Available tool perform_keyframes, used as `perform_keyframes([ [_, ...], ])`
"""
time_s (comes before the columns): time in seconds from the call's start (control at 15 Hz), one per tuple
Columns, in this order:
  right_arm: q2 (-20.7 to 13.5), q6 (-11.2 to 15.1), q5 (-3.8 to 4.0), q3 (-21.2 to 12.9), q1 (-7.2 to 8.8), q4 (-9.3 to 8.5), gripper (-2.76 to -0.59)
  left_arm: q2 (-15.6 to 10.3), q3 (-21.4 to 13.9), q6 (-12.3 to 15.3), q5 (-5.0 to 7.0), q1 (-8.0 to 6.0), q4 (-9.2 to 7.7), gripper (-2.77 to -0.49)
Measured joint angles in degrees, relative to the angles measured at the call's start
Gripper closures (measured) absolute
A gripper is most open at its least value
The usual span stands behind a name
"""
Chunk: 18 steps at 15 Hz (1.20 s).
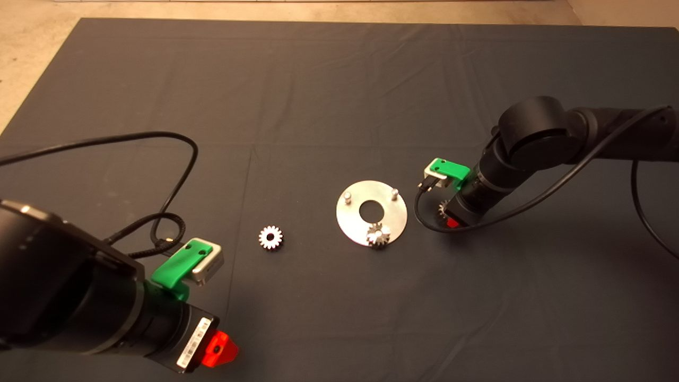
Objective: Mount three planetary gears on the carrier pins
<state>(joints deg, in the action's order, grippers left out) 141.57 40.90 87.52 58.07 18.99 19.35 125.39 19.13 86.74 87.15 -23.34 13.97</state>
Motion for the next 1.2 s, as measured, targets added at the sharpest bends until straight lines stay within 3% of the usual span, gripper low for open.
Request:
perform_keyframes([
  [0.2, 0.8, 0.7, 0.16, -0.4, 1.79, 0.05, -0.7, 0.0, 0.0, 0.0, -0.18, 0.0, 0.0, -2.75],
  [0.53, 5.0, 1.0, 0.18, -0.5, 2.02, 0.05, -0.7, 0.0, 0.0, 0.0, -0.33, 0.0, 0.0, -2.75],
  [1.2, 10.6, 1.2, 0.11, 5.7, 2.31, 0.05, -0.7, 0.0, 0.0, 0.0, -0.52, 0.0, 0.0, -2.75],
])
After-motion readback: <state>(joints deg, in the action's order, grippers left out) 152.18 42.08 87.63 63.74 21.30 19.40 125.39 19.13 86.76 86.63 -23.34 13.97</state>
